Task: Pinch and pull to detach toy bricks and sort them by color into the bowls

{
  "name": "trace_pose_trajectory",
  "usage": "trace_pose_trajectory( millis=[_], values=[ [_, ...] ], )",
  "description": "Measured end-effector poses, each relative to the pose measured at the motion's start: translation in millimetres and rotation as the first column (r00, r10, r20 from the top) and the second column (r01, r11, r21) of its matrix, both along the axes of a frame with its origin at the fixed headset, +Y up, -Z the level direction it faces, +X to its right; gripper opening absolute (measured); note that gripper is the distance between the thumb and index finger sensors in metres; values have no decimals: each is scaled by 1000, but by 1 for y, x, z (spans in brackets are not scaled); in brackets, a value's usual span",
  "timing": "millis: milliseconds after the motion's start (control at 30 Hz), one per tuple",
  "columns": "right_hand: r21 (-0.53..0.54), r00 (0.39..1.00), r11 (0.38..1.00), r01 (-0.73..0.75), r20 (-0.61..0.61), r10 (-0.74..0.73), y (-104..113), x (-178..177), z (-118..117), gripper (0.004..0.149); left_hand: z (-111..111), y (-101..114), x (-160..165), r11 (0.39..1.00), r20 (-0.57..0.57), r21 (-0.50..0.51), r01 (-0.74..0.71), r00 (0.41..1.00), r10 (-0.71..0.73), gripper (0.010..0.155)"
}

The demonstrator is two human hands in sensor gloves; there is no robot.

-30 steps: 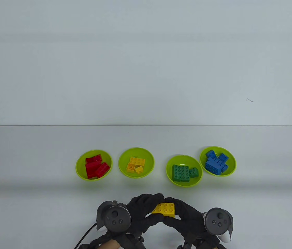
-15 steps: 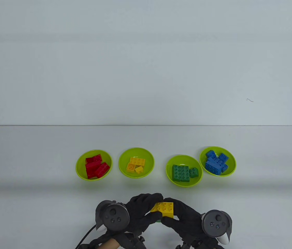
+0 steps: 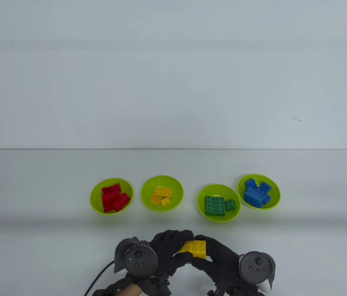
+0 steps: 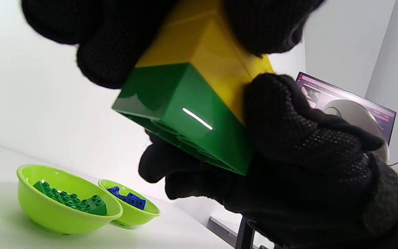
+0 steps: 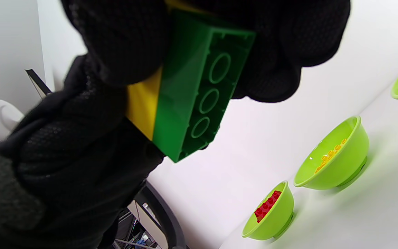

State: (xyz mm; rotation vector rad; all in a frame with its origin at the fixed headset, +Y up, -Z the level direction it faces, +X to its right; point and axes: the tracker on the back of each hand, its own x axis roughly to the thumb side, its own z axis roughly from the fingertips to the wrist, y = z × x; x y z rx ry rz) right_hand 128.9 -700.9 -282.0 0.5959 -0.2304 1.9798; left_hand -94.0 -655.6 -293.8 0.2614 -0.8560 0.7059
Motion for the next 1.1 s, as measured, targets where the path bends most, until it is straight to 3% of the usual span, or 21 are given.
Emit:
trace_pose_trajectory(
  millis=[133,200,233,400,467,567,633,767,833,967,1100],
  values=[
    [-34,999,999,31,-10,-32,-1,1,-2,62,13,6,7,959,-78,239,150,988,-135,64],
    [-35,999,999,38,-6,-38,0,2,-2,63,16,7,9,936,-104,296,188,981,-165,64],
    [-28,999,999,32,-3,-32,1,2,-1,63,16,7,10,940,-102,288,183,982,-160,65],
    [31,1000,999,-29,-2,29,5,2,0,62,2,7,3,997,-2,1,76,997,-76,64],
    [21,1000,1000,-11,0,11,4,1,0,62,-1,7,2,998,5,-32,61,998,-61,64],
    [5,1000,1000,-10,1,10,2,1,-1,62,3,6,3,996,-20,35,78,997,-77,64],
    [-15,1000,1000,2,0,-1,2,1,-2,62,10,7,7,972,-77,177,156,986,-145,65],
    [-64,1000,998,27,1,-27,-5,2,-3,62,21,13,15,898,-149,361,252,966,-211,65],
    [-63,998,996,68,5,-68,-5,1,-3,62,22,13,16,901,-168,322,290,954,-247,65],
    [-15,1000,1000,2,19,-2,0,3,-3,62,14,11,11,959,-100,223,173,983,-154,64],
    [-28,999,999,27,34,-26,0,7,-4,62,9,14,8,965,-104,219,143,987,-122,64]
  ],
)
